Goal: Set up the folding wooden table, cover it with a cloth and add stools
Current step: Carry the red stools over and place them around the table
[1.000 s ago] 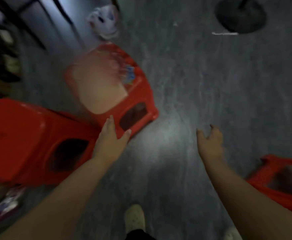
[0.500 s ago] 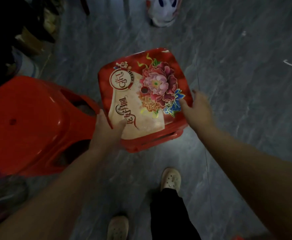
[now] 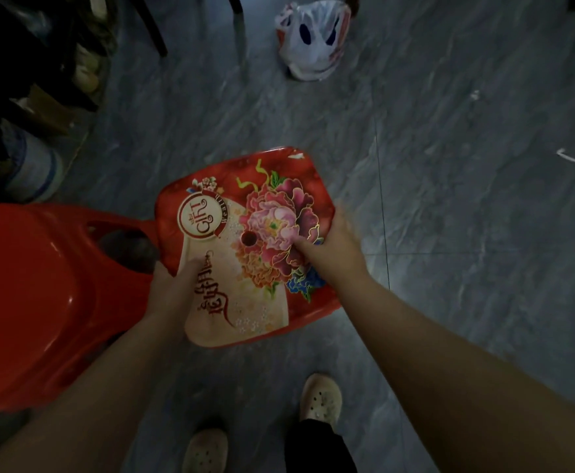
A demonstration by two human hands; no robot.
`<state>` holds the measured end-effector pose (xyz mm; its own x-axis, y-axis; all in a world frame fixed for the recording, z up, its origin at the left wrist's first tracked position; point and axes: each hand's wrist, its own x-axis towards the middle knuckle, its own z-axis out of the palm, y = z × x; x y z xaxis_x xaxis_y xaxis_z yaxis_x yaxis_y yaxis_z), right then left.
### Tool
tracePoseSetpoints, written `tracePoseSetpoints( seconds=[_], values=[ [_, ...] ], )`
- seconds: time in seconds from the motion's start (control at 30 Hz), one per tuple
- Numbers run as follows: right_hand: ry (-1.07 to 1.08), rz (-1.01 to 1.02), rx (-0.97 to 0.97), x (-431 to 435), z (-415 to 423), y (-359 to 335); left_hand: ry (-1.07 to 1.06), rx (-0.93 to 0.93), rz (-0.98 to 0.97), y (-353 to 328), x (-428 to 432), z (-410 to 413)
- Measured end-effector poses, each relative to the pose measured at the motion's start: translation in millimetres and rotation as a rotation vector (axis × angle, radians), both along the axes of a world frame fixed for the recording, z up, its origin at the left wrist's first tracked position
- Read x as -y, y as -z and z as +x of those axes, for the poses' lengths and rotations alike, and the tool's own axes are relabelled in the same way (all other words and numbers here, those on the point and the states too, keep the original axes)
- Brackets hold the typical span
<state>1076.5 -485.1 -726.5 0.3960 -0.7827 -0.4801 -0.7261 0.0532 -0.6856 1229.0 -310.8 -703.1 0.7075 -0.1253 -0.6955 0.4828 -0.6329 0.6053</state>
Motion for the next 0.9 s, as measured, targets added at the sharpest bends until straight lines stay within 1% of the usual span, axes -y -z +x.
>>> tracePoseSetpoints(
  seconds=[0.17, 0.27, 0.37, 0.43, 0.53, 0.7, 0.77, 0.9],
  values=[
    [0.211, 0.073, 0.005, -4, -21, -6, 0.085, -0.029, -0.069, -7, -5, -21],
    [0.383, 0.105, 0.079, -21, -59, -21, 0.190, -0.044, -0.082, -9, -12, -39],
    [0.508, 0.087, 0.092, -55, -112, -37, 0.329, -0.052, -0.092, -12, -23, -65],
    [0.618, 0.076, 0.093, -88, -149, -46, 0.470, -0.043, -0.077, -13, -30, -84],
    [0.841, 0.043, 0.105, -148, -200, -50, 0.676, -0.062, -0.080, -17, -41, -119],
    [1.217, -0.016, 0.098, -251, -278, -61, 1.019, 0.016, -0.068, -22, -72, -197],
    [1.335, -0.025, 0.062, -300, -308, -65, 1.151, 0.021, -0.058, -28, -88, -234],
    [1.603, -0.054, 0.061, -404, -363, -73, 1.425, 0.055, -0.093, -50, -140, -310]
  ],
)
